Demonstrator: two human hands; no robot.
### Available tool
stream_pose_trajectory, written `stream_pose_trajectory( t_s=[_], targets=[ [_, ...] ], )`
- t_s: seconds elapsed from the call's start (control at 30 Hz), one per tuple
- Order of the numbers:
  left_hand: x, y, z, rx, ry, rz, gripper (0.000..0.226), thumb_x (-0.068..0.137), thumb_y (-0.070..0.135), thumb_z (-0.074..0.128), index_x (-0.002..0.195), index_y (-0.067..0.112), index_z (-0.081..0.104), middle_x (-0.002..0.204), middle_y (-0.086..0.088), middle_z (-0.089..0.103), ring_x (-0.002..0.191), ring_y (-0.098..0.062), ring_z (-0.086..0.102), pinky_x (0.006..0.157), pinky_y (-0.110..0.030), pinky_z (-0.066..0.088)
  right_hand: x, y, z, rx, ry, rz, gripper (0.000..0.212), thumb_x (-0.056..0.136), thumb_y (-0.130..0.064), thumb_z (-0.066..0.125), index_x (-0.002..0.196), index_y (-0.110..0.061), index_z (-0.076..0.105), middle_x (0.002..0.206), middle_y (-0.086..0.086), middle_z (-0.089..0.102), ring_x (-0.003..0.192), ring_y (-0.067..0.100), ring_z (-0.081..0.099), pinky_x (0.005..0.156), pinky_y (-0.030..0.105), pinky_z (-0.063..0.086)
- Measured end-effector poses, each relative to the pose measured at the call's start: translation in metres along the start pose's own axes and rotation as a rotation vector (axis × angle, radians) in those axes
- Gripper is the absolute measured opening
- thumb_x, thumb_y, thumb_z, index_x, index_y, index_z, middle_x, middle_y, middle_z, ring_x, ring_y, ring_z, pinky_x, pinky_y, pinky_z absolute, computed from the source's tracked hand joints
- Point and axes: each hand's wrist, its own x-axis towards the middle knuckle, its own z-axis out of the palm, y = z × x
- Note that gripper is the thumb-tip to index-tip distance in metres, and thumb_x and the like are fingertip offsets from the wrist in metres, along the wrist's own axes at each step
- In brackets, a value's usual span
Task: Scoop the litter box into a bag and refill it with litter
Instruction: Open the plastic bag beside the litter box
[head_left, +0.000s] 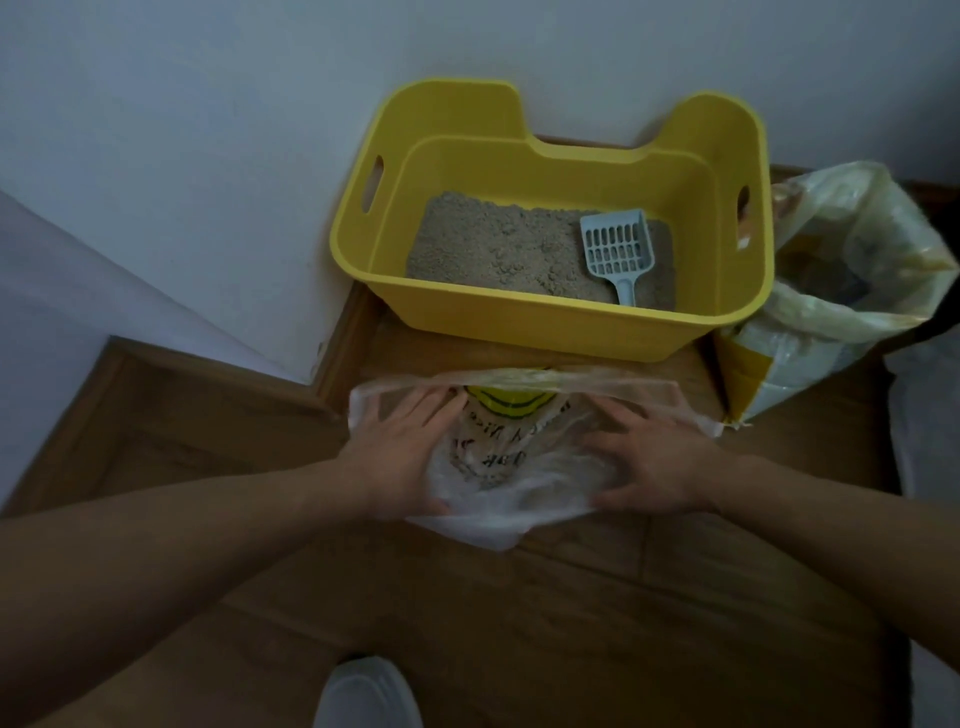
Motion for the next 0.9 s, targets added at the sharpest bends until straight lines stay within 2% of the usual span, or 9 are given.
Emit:
stream_pose_trajectory(
  t_s=[0.2,0.3,0.37,0.5,0.63,0.7,0.77,0.83,0.9],
  targets=[
    [0.002,-0.006,0.003,-0.062,-0.057,-0.031,0.123,0.072,0.069,0.069,0.156,0.03,-0.012,0.166,0.005,-0.001,0.152,-0.017,0.008,0.115,-0.047,0.023,-0.006,0.012,0.001,0.093,-0.031,0.067,0.07,0.078,-0.081,0.041,0.133,-0.04,0.053,0.164,-0.01,-0.003,0.148,0.02,0.021,0.118,0.055,0.004],
    [0.006,-0.003,0.004,-0.059,-0.049,-0.015,0.123,0.069,0.072,0.069,0.155,0.034,-0.01,0.166,0.006,-0.002,0.152,-0.018,0.007,0.114,-0.051,0.024,-0.012,0.014,-0.005,0.156,-0.014,0.042,0.067,0.08,-0.076,0.048,0.133,-0.036,0.054,0.164,-0.01,-0.001,0.144,0.017,0.029,0.114,0.039,0.029],
    [0.008,0.0,0.001,-0.063,-0.057,0.008,0.118,0.068,0.074,0.068,0.155,0.038,-0.004,0.165,0.009,-0.004,0.152,-0.018,0.001,0.113,-0.055,0.025,-0.013,0.013,-0.008,0.173,0.108,-0.039,0.067,0.079,-0.073,0.051,0.133,-0.034,0.055,0.164,-0.007,0.011,0.146,0.016,0.024,0.114,0.035,0.031],
    [0.014,0.007,-0.016,-0.115,0.001,0.127,0.095,0.073,0.076,0.059,0.153,0.04,0.021,0.162,0.016,0.011,0.15,-0.009,0.001,0.11,-0.058,0.027,-0.004,-0.002,-0.018,0.321,0.311,-0.126,0.062,0.081,-0.072,0.043,0.117,-0.031,0.07,0.143,-0.001,0.053,0.134,0.017,0.044,0.112,0.033,0.033],
    [0.023,0.012,-0.029,-0.191,0.155,0.183,0.04,0.095,0.055,0.049,0.129,0.037,0.058,0.143,0.015,0.049,0.143,-0.009,0.027,0.104,-0.053,0.032,0.013,-0.015,-0.018,0.396,0.455,-0.044,0.031,0.092,-0.046,0.058,0.099,-0.023,0.078,0.123,0.007,0.066,0.12,0.021,0.056,0.101,0.029,0.039],
    [0.028,0.015,-0.031,-0.155,0.213,0.2,0.026,0.098,0.044,0.049,0.112,0.033,0.068,0.123,0.012,0.062,0.129,-0.013,0.046,0.1,-0.05,0.034,0.021,-0.016,-0.015,0.356,0.424,0.003,0.031,0.089,-0.047,0.062,0.109,-0.026,0.075,0.131,0.007,0.061,0.127,0.023,0.051,0.107,0.033,0.036],
    [0.032,0.019,-0.033,-0.127,0.192,0.177,0.024,0.094,0.043,0.055,0.114,0.035,0.066,0.123,0.012,0.062,0.127,-0.014,0.047,0.104,-0.051,0.032,0.023,-0.017,-0.013,0.258,0.294,0.07,0.058,0.083,-0.061,0.061,0.135,-0.035,0.056,0.154,0.003,0.036,0.143,0.025,0.027,0.116,0.043,0.023],
    [0.036,0.021,-0.03,-0.08,0.092,0.132,0.052,0.087,0.052,0.063,0.135,0.039,0.052,0.148,0.01,0.045,0.143,-0.017,0.03,0.109,-0.056,0.024,0.023,-0.016,-0.011,0.185,0.173,0.088,0.091,0.075,-0.074,0.059,0.152,-0.04,0.024,0.164,-0.004,0.001,0.15,0.027,-0.002,0.118,0.055,0.011],
    [0.039,0.019,-0.024,-0.047,-0.019,0.076,0.088,0.077,0.063,0.067,0.151,0.04,0.025,0.164,0.007,0.015,0.15,-0.024,0.01,0.112,-0.064,0.015,0.02,-0.015,-0.008,0.146,0.112,0.067,0.109,0.07,-0.08,0.057,0.154,-0.039,0.001,0.163,-0.005,-0.017,0.149,0.029,-0.018,0.117,0.059,0.008]
  ],
)
